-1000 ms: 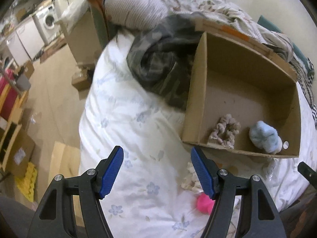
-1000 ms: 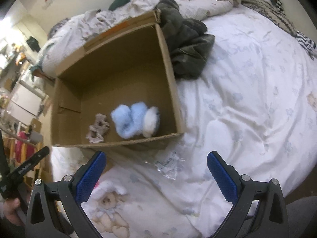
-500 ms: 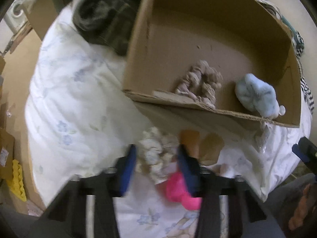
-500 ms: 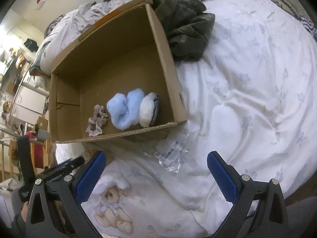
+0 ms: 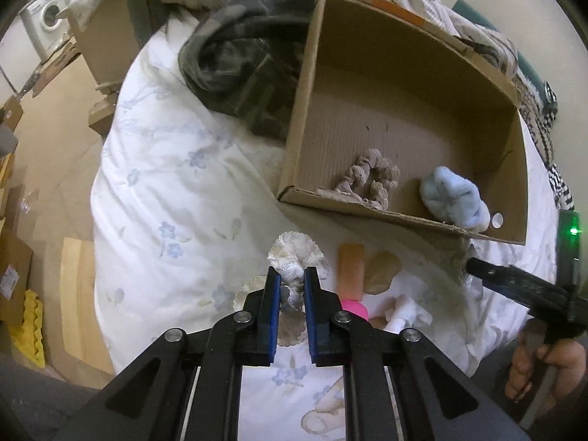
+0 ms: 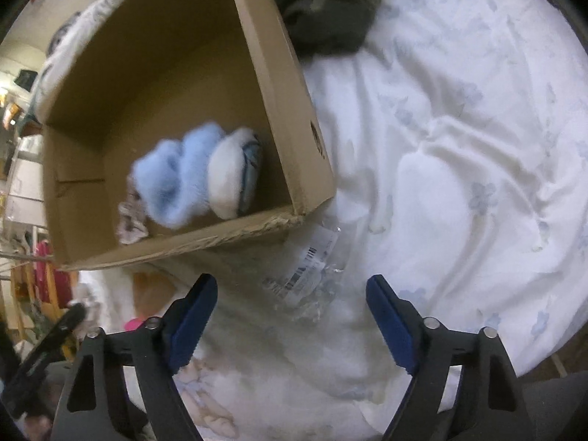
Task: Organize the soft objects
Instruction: 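Grasp the clear plastic bag with the right tool while the left tool holds the scrunchie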
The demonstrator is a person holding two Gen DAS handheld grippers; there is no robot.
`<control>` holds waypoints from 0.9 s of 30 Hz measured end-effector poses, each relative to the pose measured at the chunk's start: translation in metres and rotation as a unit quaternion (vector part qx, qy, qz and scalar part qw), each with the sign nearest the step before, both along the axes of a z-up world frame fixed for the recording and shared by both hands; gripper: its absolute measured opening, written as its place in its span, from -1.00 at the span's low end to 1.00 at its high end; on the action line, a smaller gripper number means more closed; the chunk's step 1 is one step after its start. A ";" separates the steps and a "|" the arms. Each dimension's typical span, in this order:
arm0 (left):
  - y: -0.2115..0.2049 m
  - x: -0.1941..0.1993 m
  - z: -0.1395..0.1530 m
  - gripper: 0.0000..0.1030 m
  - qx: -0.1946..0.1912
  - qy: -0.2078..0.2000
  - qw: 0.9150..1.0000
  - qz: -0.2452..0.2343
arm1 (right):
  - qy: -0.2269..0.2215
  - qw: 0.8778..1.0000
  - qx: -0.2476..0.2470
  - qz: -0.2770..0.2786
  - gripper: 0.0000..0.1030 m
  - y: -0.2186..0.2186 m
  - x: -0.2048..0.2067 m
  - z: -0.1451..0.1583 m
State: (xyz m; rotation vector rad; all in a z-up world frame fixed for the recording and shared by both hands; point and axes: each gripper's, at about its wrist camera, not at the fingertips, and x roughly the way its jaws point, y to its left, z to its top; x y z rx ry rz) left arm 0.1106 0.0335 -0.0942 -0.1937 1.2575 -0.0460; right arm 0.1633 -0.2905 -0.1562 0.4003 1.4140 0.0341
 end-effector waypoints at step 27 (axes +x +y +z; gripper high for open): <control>-0.006 -0.006 0.011 -0.78 0.023 -0.031 0.999 -0.008 | -0.067 0.995 -0.025 0.070 -0.87 0.062 -0.029 0.038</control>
